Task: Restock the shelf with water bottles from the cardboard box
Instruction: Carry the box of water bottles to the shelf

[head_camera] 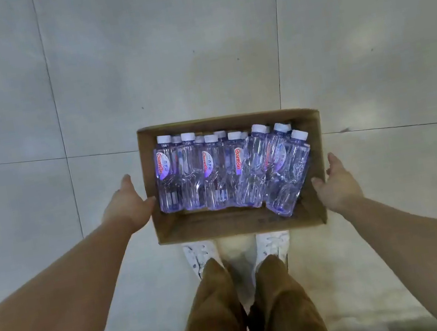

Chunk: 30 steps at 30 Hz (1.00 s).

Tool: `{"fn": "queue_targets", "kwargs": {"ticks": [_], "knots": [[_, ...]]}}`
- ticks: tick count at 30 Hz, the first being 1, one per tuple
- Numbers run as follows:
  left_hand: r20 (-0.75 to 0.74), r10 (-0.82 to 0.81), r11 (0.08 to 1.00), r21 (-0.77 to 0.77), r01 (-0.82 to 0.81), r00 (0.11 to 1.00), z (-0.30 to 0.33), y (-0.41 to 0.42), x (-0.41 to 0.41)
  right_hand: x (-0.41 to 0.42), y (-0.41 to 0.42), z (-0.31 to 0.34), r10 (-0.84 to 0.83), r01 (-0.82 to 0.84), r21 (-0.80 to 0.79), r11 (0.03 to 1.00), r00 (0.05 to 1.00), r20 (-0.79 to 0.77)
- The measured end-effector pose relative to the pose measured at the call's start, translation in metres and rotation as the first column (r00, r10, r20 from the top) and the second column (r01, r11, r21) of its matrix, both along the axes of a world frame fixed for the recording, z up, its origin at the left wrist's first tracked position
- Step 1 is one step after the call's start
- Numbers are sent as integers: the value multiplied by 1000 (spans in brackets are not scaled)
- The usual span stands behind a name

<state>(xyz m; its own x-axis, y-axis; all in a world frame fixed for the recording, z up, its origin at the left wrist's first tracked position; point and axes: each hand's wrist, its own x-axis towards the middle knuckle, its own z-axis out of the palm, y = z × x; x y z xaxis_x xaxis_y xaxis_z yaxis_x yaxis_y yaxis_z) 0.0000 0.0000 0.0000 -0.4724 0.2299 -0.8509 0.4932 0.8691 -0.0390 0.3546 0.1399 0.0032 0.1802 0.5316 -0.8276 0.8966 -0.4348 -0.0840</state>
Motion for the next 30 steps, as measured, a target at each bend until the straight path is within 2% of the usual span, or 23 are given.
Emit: {"fn": "queue_targets", "kwargs": {"ticks": [6,11,17,24,30], "knots": [[82,125,992,-5,-125,989,-34,-12,-4,9,-8,-44,-125,120,87,989,991,51],[192,211,977,-24,-211,958,-44,-8,-4,9,1,-61,-110,106,126,986,994,28],[243,370,928,-49,-369,897,-50,-10,2,12,6,-69,-72,67,119,991,997,38],[274,357,933,-58,-355,893,-28,-1,-9,15,22,-45,14,-14,79,997,1000,-8],[327,372,923,-37,-382,868,36,3,-17,10,34,27,60,-58,84,995,998,-15]]}}
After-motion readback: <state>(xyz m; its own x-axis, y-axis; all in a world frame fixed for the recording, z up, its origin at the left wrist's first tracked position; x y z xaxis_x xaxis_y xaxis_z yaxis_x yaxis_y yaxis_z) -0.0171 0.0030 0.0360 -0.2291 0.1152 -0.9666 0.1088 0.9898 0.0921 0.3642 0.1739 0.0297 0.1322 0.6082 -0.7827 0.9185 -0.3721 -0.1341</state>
